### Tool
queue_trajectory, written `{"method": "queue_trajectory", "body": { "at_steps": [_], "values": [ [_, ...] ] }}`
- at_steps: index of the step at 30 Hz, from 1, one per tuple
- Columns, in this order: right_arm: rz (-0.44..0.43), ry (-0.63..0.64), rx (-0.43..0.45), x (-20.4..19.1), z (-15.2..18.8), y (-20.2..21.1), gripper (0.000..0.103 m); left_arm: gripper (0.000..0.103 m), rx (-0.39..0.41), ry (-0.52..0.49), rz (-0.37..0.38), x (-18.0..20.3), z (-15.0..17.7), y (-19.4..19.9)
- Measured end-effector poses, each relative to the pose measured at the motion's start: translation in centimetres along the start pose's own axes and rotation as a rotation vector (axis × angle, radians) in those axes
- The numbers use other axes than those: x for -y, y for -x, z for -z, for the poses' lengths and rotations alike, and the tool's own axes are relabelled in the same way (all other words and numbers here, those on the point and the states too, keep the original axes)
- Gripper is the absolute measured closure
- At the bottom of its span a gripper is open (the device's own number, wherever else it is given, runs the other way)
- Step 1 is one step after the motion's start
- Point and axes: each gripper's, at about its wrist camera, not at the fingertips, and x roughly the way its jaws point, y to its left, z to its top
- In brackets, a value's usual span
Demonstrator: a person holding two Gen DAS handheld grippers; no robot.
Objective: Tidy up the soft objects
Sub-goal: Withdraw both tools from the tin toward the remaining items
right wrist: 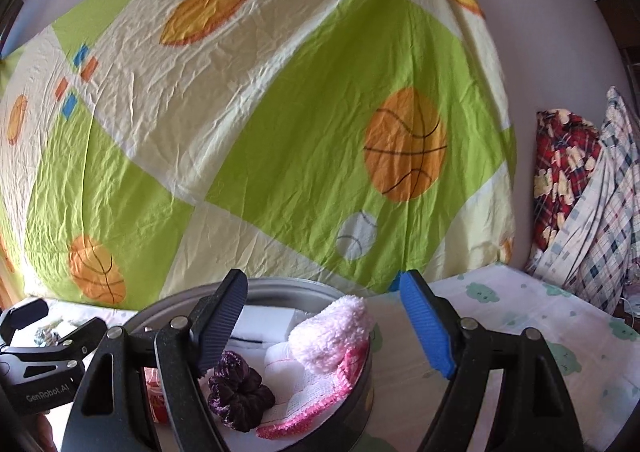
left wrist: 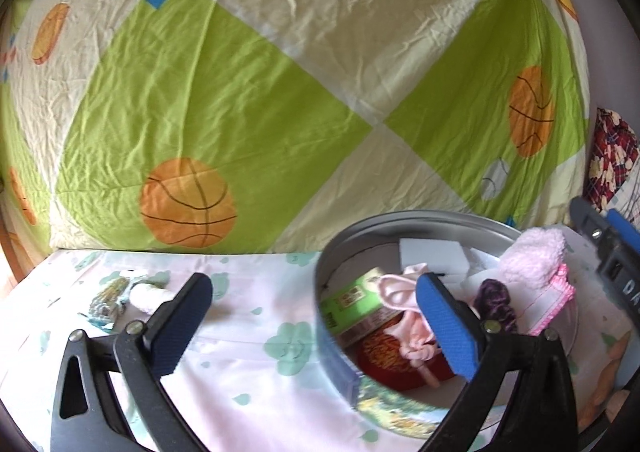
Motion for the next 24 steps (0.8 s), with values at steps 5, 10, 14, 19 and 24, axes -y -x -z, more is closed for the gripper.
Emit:
{"method": "queue_trajectory", "body": {
  "at_steps": [5, 10, 14, 19, 24],
  "values": [
    [0.017, -0.038, 0.016, 0.0, 0.1, 0.6, 0.021, 0.000, 0.016, 0.009, -0.037, -1.7, 0.5, 0.5],
    [0.057, -0.005, 0.029, -1.1, 0.2, 1.5, 0.021, 0.000, 0.011, -0.023, -0.064, -2.6, 1.2, 0.8],
    [0.075, -0.010, 0.042, -1.7, 0.4, 2.6, 0.021, 0.000, -0.008, -0.024, -0.065, -3.4, 1.7, 0.8],
    [0.084, 0.002, 0.050, -2.8, 0.6, 4.1, 0.021, 0.000, -0.020, -0.036, -0.056, -4.0, 2.1, 1.0],
    [0.058, -0.022, 0.008, -3.6, 0.9, 4.5, 0.021, 0.000, -0.025, -0.032, -0.053, -5.2, 2.4, 1.5]
  ]
}}
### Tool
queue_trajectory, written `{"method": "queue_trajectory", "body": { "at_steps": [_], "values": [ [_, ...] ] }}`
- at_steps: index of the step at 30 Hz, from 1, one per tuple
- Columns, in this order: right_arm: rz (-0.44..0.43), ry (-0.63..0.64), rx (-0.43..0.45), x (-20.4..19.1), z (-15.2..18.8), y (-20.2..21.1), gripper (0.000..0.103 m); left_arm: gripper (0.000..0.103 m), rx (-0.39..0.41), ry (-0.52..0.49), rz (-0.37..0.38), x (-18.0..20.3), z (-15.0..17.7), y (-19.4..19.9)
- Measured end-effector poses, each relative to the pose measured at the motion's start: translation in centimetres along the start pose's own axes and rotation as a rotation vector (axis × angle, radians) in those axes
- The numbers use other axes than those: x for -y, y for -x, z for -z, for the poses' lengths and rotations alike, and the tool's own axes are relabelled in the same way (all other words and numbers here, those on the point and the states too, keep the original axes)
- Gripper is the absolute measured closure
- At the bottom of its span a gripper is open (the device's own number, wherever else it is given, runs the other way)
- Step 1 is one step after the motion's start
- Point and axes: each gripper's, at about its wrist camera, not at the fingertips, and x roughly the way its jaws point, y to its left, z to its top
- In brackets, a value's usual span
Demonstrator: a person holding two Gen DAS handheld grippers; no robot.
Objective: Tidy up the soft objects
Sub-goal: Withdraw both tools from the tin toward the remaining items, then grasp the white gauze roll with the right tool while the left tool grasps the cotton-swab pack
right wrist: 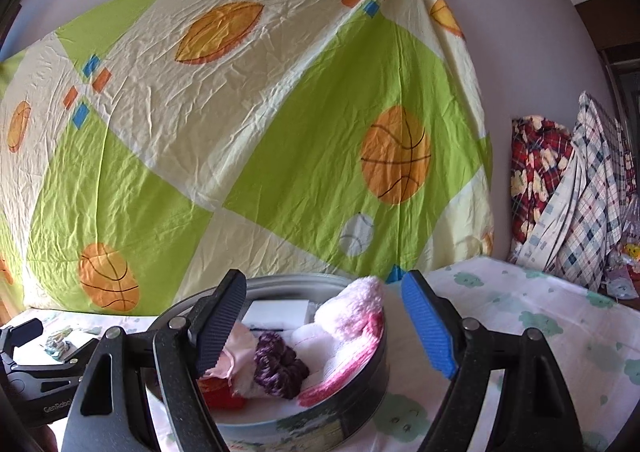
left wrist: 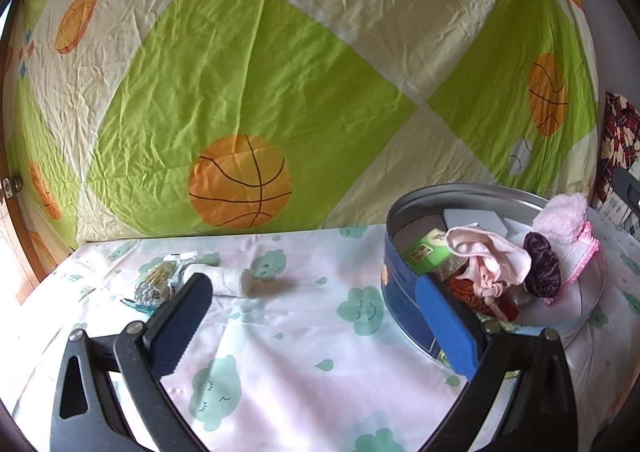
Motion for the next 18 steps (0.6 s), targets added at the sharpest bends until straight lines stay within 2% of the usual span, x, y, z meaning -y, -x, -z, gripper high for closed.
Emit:
{"method": "queue_trajectory", "body": {
  "at_steps": [12, 18],
  "values": [
    [-0.021, 0.010, -0.028, -3.7, 1.0, 0.7, 0.021, 0.000, 0.020, -0.030, -0.032, -3.2, 0.5, 0.6],
    [-0.064, 0.014, -0.049, -6.5, 1.5, 0.4, 0.021, 0.000, 0.012, -0.003, -0.063, -6.2, 0.6, 0.1]
  ]
}}
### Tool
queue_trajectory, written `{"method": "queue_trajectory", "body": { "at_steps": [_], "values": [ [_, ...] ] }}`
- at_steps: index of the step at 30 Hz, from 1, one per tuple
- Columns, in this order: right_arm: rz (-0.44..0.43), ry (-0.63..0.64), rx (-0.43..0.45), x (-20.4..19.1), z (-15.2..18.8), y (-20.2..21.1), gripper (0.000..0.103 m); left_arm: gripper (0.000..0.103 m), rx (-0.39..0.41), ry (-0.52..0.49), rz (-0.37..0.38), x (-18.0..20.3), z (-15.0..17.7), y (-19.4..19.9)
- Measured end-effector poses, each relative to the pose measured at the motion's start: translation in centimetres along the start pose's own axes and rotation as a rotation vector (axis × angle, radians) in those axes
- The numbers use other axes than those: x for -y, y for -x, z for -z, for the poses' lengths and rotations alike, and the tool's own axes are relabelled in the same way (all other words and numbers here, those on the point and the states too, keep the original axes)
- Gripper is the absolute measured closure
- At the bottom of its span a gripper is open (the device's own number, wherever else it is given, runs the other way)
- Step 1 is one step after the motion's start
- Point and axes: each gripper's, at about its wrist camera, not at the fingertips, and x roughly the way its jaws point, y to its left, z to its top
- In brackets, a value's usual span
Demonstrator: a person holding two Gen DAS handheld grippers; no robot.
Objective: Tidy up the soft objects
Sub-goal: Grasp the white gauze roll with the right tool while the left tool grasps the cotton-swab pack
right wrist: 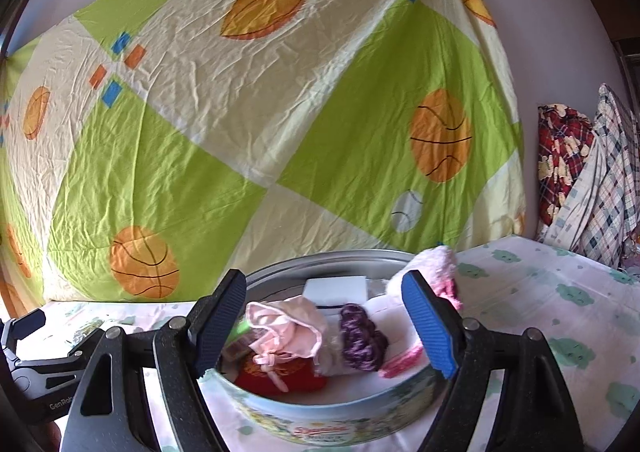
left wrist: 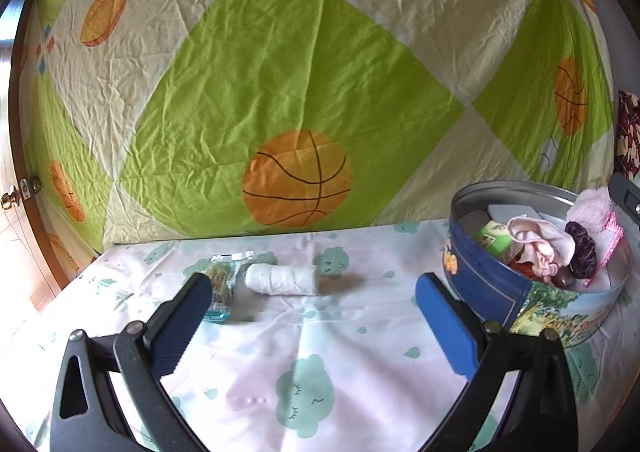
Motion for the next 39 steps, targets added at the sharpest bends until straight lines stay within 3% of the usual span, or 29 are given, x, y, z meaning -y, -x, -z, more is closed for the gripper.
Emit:
{"method": "queue_trajectory", "body": {
  "at_steps": [16, 23, 33, 37, 39],
  "values": [
    [-0.164, 0.040, -0.042, -8.6, 1.2, -2.5, 0.021, 0.000, -0.056, 0.106, -0.106, -9.2, 0.7, -2.9],
    [-0.275, 0.103, -0.110, -12.8, 1.9, -4.9, 0.021, 0.000, -0.089, 0.154, -0.163, -12.6, 0.8, -4.5],
    [-0.549, 0.322, -0.398, -20.5, 3.8, -12.8, 0.021, 0.000, -0.184, 0.211, -0.309, -17.7, 1.0, -7.7],
    [-0.650, 0.427, -0.513, -23.6, 4.8, -16.1, 0.022, 0.000, -0.227, 0.221, -0.335, -19.0, 1.3, -8.3],
    [-0.681, 0.466, -0.548, -24.7, 5.2, -17.2, 0.030, 0.000, -0.242, 0.243, -0.329, -19.6, 1.4, -8.5]
  ]
}}
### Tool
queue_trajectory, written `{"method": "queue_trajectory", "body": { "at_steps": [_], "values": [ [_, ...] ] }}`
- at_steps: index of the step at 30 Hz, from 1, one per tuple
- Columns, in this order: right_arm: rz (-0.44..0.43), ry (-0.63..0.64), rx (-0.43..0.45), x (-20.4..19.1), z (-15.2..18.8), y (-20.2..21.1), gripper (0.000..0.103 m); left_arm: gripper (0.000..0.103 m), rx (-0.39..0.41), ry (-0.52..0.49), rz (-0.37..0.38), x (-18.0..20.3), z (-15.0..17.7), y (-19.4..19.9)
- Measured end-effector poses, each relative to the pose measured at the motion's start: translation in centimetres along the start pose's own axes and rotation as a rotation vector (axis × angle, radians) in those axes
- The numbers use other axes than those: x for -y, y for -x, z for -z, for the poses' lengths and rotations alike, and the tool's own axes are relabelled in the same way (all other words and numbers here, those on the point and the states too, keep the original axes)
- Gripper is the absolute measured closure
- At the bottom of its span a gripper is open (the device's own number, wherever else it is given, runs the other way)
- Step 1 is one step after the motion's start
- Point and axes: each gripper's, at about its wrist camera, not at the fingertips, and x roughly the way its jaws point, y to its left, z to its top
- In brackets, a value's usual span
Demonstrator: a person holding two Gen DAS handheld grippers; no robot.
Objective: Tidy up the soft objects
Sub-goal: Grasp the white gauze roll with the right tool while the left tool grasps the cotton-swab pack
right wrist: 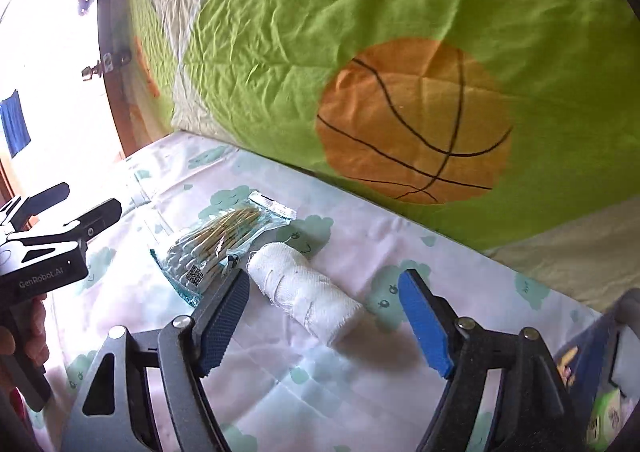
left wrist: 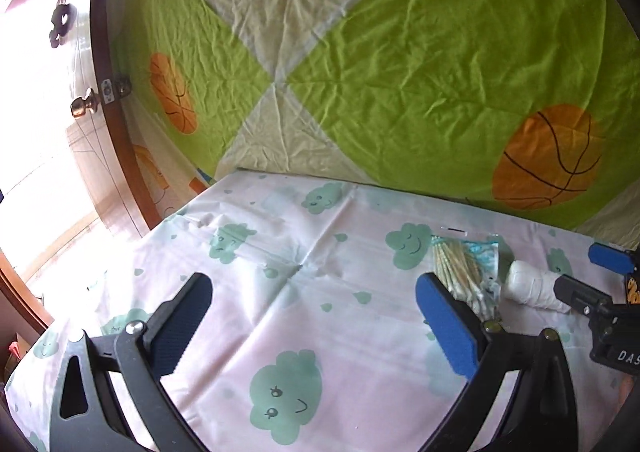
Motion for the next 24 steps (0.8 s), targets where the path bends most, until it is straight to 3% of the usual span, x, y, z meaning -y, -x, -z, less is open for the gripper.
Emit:
{"method": "queue_trajectory", "body": {
  "at_steps": [6, 11, 14, 19, 24],
  "values": [
    [-0.066, 0.097, -0.103, -1.4, -0.7, -3.4, 0.043, 0.000, -0.020, 0.007, -0.008, -0.5, -0.2, -0.6],
    [-0.035, 0.136, -0.139, -2.3, -0.7, -4.6, 0.049, 0.000, -0.020, -0.005, 0.000, -0.2, -0.2, -0.5],
    [-0.004, 0.135, -0.145, -2.3, -0.5, -4.3, 0.058, 0.000, -0.022, -0.023, 0.000, 0.2, -0.1, -0.6],
    [-0.008, -0.031, -0.166, 0.1, 0.0, -2.9, 0.066, 0.000, -0.023, -0.036, 0.010, 0.3, 0.0, -0.7],
    [0.046, -0.191, -0.015, 1.1, 2.1, 3.1, 0.066, 0.000, -0.020, -0.057, 0.090, 1.2, 0.1, -0.2]
  ]
}}
